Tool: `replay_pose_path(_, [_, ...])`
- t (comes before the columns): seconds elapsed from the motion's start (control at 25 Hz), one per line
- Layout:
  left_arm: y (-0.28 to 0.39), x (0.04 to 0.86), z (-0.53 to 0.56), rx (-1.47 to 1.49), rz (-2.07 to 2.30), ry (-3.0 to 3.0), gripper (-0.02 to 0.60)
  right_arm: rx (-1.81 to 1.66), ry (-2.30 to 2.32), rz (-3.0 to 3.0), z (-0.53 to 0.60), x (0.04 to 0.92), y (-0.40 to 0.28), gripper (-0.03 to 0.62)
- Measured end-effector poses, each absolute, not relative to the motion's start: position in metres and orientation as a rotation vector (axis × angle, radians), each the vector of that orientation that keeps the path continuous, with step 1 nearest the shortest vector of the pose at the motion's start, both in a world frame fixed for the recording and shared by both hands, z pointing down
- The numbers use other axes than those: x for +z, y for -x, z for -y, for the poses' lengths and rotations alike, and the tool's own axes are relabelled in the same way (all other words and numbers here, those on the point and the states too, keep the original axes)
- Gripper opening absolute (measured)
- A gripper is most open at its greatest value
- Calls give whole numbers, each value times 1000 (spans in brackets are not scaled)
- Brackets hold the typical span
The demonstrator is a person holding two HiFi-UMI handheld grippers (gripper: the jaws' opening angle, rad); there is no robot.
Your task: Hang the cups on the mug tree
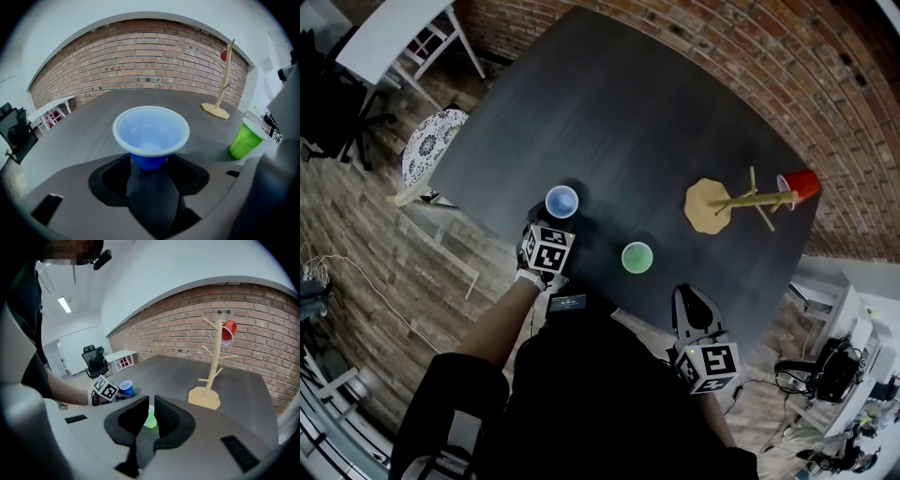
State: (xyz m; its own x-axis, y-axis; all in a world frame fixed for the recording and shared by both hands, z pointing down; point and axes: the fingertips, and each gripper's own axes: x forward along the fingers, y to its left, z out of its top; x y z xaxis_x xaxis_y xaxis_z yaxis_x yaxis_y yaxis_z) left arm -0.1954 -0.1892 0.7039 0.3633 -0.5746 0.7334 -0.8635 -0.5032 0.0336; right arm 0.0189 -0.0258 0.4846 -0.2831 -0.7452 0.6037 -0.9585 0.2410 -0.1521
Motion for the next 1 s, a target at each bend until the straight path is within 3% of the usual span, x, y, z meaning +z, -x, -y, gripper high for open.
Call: replay_pose_path(1.0, [194, 658, 183, 1187, 1308, -2376, 225, 708, -1596, 2138, 6, 478, -31, 57])
